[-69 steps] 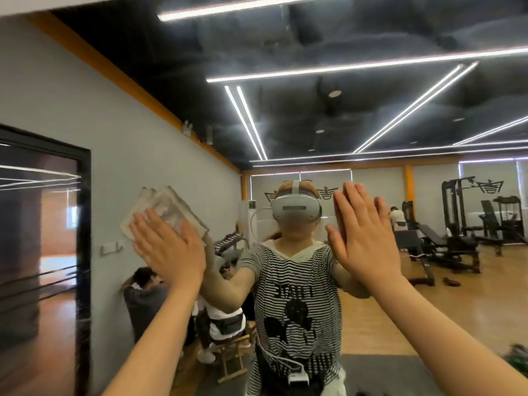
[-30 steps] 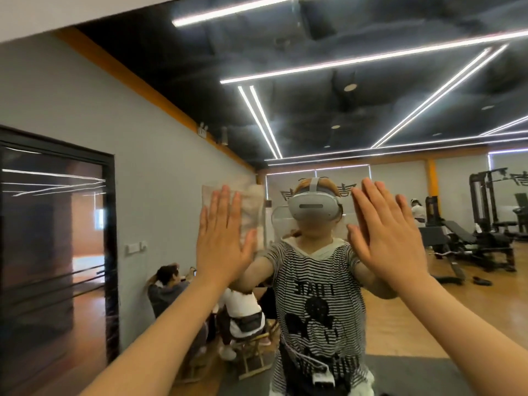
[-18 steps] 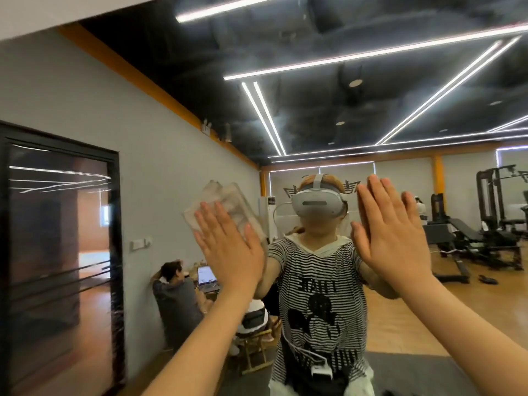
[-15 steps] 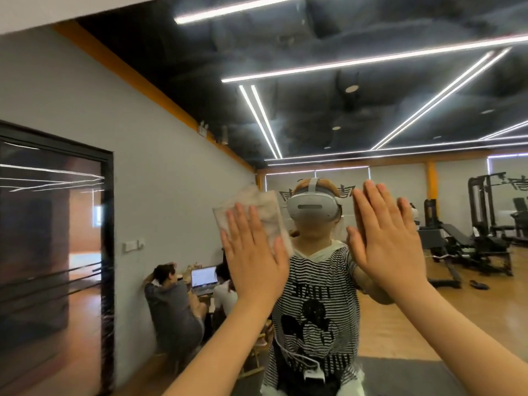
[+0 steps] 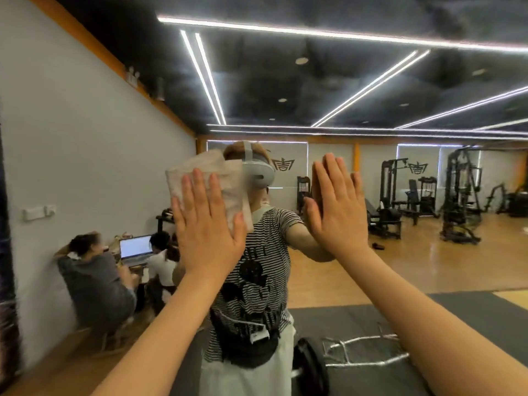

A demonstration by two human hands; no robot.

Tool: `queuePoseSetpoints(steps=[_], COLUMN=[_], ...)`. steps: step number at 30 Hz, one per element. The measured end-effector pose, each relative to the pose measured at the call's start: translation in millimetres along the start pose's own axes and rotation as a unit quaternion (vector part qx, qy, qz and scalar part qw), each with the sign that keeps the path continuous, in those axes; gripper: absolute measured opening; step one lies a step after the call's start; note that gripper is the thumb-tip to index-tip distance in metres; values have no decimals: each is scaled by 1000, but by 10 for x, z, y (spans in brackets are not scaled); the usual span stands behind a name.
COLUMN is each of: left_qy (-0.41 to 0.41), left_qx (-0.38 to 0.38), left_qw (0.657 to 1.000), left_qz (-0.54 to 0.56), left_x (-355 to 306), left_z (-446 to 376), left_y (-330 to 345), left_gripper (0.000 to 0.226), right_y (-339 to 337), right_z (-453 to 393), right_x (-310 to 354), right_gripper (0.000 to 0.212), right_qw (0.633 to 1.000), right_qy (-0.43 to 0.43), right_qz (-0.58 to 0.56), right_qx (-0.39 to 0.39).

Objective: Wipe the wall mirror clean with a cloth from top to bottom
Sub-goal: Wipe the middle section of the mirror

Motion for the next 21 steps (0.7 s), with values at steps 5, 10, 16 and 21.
queuePoseSetpoints(steps=[5, 10, 16, 21], left_qy=[-3, -12, -22, -34], left_qx=[-2, -2, 0, 16], left_qw=[1000, 1000, 999, 998], left_qz=[-12, -24, -40, -45], left_x=[11, 1, -18, 6], left_z=[-5, -5, -13, -3], left_y=[-16, -40, -69, -49], left_gripper=[75, 74, 74, 73], right_y=[-25, -317, -613, -573], right_z=[-14, 56, 176, 271], right_x=[-24, -279, -1235, -1467], right_gripper=[59, 57, 65, 66], right_qw=[1000, 997, 999, 999], right_qy=[-15, -41, 42, 38], right_qz=[-19, -58, 16, 5], right_qx=[7, 21, 10, -4])
Point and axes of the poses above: each hand's wrist, its own z-axis away from the middle knuckle, its own y-axis out of the palm, x = y × z, the point moved 4 cm from there along -z, towards the middle knuckle, and after that the axes turned 10 degrees about -z, right-handed, at the moved point
